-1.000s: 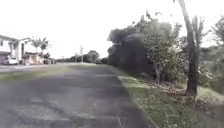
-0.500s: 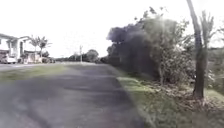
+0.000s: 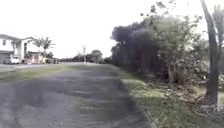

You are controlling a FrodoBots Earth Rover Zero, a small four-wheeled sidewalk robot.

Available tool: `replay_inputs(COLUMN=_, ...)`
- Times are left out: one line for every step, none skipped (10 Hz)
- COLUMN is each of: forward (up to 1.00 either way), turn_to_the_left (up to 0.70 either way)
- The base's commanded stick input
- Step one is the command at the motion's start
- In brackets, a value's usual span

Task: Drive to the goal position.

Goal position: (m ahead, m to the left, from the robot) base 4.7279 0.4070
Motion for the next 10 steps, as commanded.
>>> replay_inputs(forward=0.70, turn_to_the_left=0.02)
replay_inputs(forward=0.70, turn_to_the_left=0.02)
replay_inputs(forward=0.70, turn_to_the_left=0.07)
replay_inputs(forward=0.70, turn_to_the_left=0.17)
replay_inputs(forward=0.70, turn_to_the_left=0.27)
replay_inputs(forward=0.70, turn_to_the_left=0.35)
replay_inputs(forward=0.70, turn_to_the_left=0.35)
replay_inputs(forward=0.70, turn_to_the_left=0.35)
replay_inputs(forward=0.70, turn_to_the_left=0.35)
replay_inputs(forward=0.70, turn_to_the_left=0.35)
